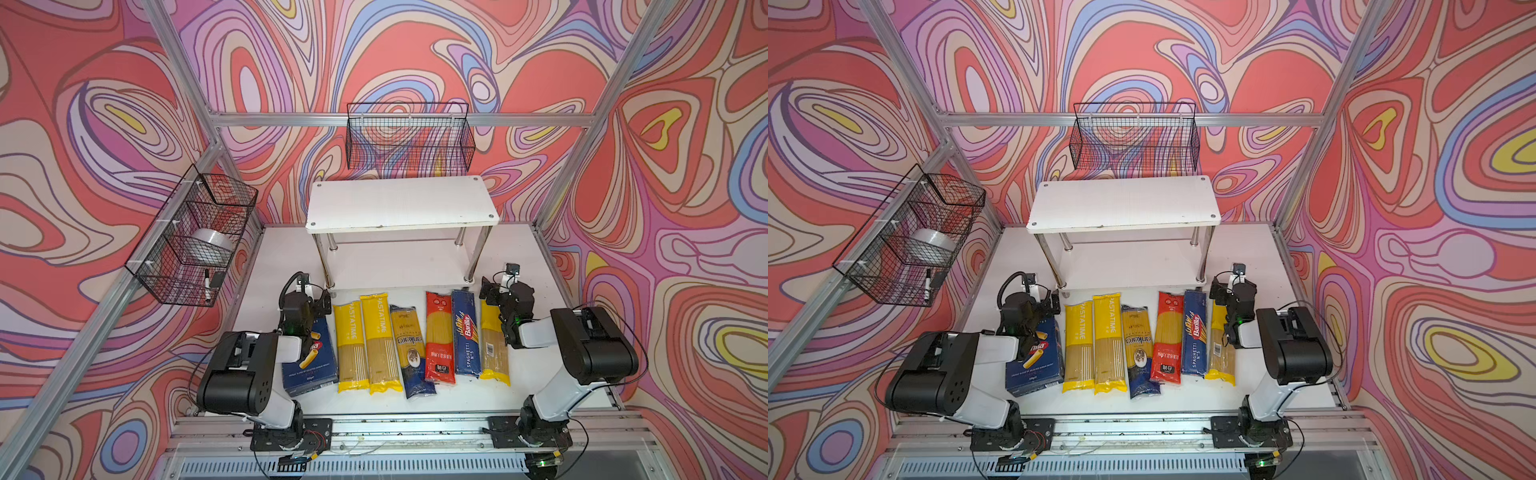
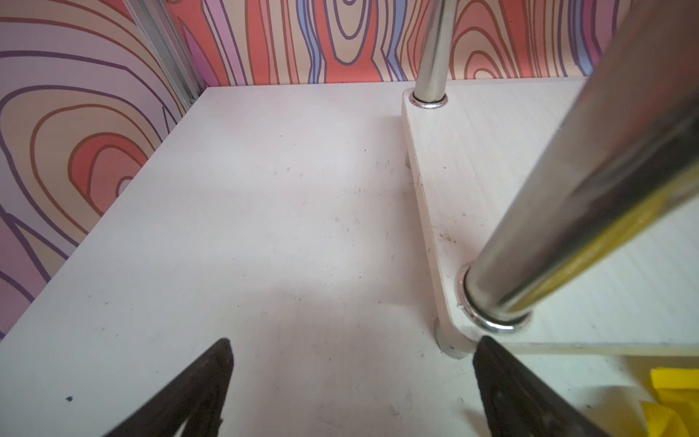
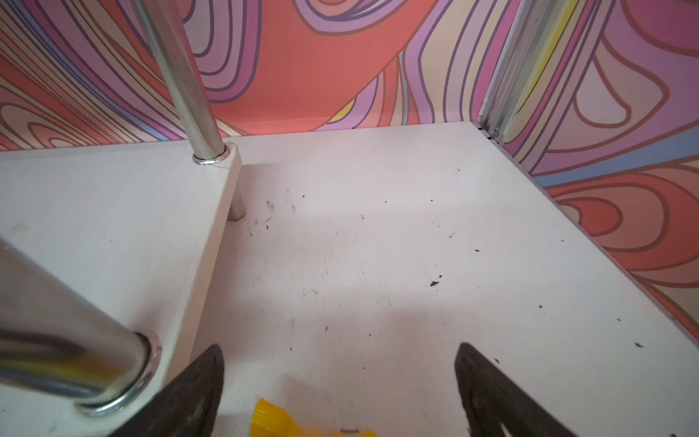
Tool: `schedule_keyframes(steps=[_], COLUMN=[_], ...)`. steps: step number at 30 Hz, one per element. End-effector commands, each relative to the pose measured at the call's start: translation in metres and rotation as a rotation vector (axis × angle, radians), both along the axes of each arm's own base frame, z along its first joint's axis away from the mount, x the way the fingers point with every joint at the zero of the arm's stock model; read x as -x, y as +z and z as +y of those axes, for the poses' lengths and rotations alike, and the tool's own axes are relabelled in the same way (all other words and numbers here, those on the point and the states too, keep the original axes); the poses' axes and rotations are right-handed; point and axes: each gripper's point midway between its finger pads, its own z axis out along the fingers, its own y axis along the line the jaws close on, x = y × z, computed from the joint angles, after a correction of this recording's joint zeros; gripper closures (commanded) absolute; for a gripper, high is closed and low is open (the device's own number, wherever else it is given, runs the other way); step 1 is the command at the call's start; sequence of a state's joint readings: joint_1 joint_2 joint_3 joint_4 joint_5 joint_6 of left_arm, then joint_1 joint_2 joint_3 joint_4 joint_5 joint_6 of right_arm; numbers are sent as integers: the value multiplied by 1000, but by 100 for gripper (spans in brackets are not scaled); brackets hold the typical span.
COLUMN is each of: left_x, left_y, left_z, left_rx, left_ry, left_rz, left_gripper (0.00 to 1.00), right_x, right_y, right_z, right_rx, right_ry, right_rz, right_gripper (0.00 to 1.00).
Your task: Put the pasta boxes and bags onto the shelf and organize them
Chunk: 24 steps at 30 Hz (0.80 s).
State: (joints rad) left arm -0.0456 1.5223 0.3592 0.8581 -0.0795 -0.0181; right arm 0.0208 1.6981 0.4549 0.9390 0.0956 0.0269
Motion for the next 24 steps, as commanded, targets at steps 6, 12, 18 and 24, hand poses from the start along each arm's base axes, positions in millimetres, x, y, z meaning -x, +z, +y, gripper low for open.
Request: schedule_keyframes(steps=[6, 12, 18, 24], left_x=[-7, -7, -7, -7], left_y=[7, 6, 7, 7], left_z=[6, 6, 6, 6], left_rx=[-22, -22, -23, -24], left_ry=[19, 17, 17, 19], left_rz=[-30, -29, -30, -31], left_gripper=[0, 0, 0, 0], right_x=[-5, -5, -6, -5], right_y=[3, 2, 2, 2], right_z=[-1, 0, 0, -1], right_rx=[4, 2, 1, 1], right_ry=[3, 6, 5, 5], right_rz=[-14, -11, -12, -11], right_gripper=[2, 2, 2, 2])
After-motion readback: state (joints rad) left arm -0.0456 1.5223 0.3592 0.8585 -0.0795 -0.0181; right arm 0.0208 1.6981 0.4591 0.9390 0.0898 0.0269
